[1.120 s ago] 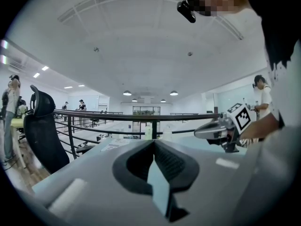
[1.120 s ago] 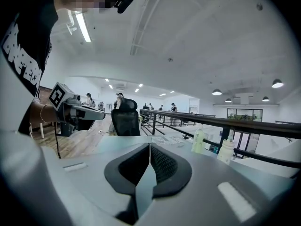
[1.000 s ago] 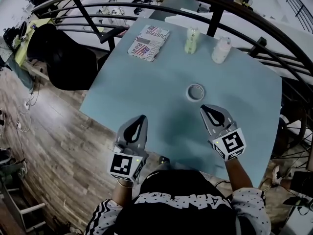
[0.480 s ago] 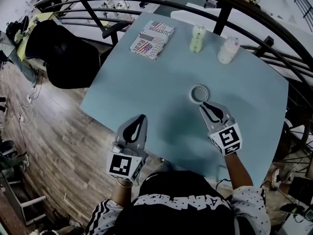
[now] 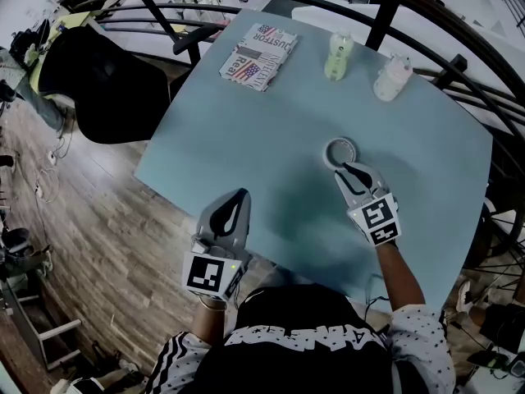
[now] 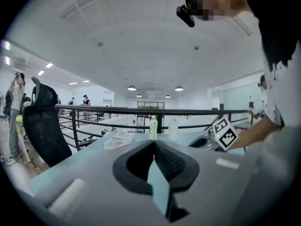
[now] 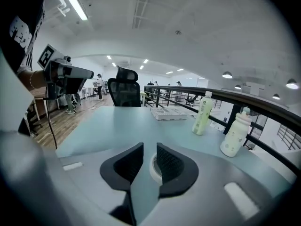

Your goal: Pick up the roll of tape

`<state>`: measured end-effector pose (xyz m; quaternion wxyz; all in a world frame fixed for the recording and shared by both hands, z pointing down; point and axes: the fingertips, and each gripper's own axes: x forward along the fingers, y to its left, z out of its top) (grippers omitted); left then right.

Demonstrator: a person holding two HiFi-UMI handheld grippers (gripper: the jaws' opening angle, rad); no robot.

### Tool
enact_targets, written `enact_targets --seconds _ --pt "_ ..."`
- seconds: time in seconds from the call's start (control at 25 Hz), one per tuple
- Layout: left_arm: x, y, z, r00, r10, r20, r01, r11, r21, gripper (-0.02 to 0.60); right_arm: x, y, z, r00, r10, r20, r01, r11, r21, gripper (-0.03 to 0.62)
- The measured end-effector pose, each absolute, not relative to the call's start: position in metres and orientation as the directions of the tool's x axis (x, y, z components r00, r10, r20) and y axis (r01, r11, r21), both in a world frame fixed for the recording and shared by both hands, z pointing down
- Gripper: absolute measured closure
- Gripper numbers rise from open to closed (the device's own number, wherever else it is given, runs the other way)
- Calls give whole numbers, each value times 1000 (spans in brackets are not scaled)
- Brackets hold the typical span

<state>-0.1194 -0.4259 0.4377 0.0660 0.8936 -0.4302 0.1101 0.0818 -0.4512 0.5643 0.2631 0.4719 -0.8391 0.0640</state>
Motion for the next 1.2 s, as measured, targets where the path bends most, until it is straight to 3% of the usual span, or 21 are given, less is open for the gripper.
enact_targets --seconds 0.52,0.72,1.2 --pt "-123 -427 456 580 -762 288 -802 -596 37 581 79 -472 618 -398 -687 609 -764 615 194 483" --pt "-135 -424 464 534 -759 374 -821 -570 15 581 75 -477 632 -379 -665 643 -719 650 248 480" --pt "-151 -420 469 503 -775 383 -841 -541 8 581 70 -488 658 -364 -616 699 -667 696 265 476"
